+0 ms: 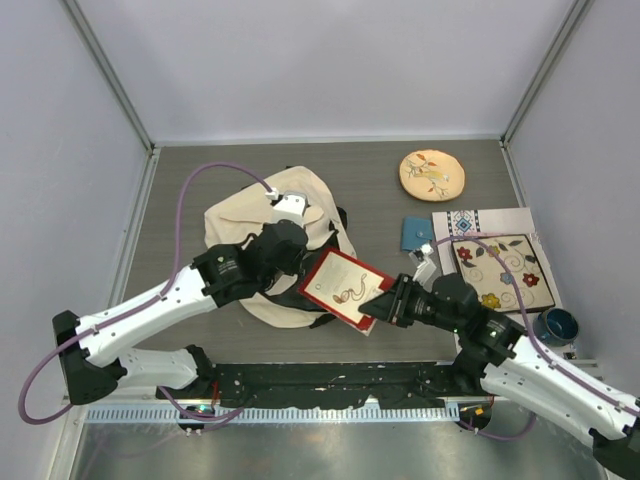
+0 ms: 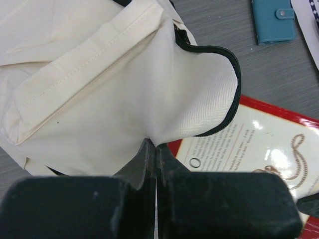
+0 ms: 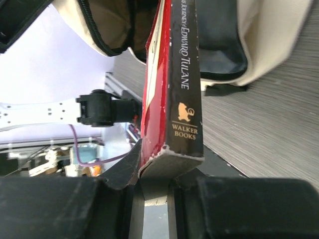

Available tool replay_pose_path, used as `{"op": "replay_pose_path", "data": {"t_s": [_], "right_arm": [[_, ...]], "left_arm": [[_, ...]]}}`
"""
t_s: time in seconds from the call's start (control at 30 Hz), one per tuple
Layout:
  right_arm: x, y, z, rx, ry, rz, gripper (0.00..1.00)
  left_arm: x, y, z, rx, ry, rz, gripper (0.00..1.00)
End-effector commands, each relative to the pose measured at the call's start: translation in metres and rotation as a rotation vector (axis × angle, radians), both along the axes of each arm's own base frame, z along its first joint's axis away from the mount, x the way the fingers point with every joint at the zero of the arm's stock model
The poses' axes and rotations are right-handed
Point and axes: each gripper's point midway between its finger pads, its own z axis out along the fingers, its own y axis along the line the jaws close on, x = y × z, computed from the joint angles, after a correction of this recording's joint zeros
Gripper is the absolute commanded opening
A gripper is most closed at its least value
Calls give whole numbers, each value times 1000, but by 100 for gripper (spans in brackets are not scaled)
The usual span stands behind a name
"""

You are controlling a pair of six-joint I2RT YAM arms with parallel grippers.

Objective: Pack the student bag
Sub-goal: Place the book in the student bag.

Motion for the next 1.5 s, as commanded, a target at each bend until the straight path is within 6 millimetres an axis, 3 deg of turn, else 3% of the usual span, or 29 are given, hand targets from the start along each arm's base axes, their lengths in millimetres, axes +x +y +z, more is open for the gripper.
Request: {"op": "replay_pose_path", "data": {"t_s": [0.0, 0.03, 0.2, 0.4, 0.6, 0.87, 0.97, 1.17, 1.3, 1.47], "right_arm": [[3, 40, 55, 299, -73, 106, 1], [5, 46, 69, 371, -85, 113, 1], [24, 67, 63, 339, -84, 119, 1], [39, 90, 80, 460, -88, 145, 1], [72, 106, 78, 505, -80, 58, 1], [139, 110, 47, 443, -49, -270, 1], [153, 118, 41, 390, -82, -363, 1], [158, 135, 13, 290, -104, -508, 1], [160, 147, -13, 243, -93, -517, 3], [159, 154, -61, 137, -43, -491, 30]], "left_arm": [[3, -11, 39, -146, -64, -1, 0], [2, -12, 40, -151, -64, -6, 0], [-2, -16, 41, -179, -52, -30, 0], [-7, -23, 47, -229, -41, -62, 0], [-13, -23, 49, -258, -29, -78, 0], [-17, -30, 58, -324, -30, -100, 0], [-16, -32, 59, -330, -26, -97, 0], [-14, -30, 59, -332, -27, -79, 0], [-13, -26, 57, -314, -27, -62, 0], [-13, -22, 50, -293, -18, -52, 0]]}}
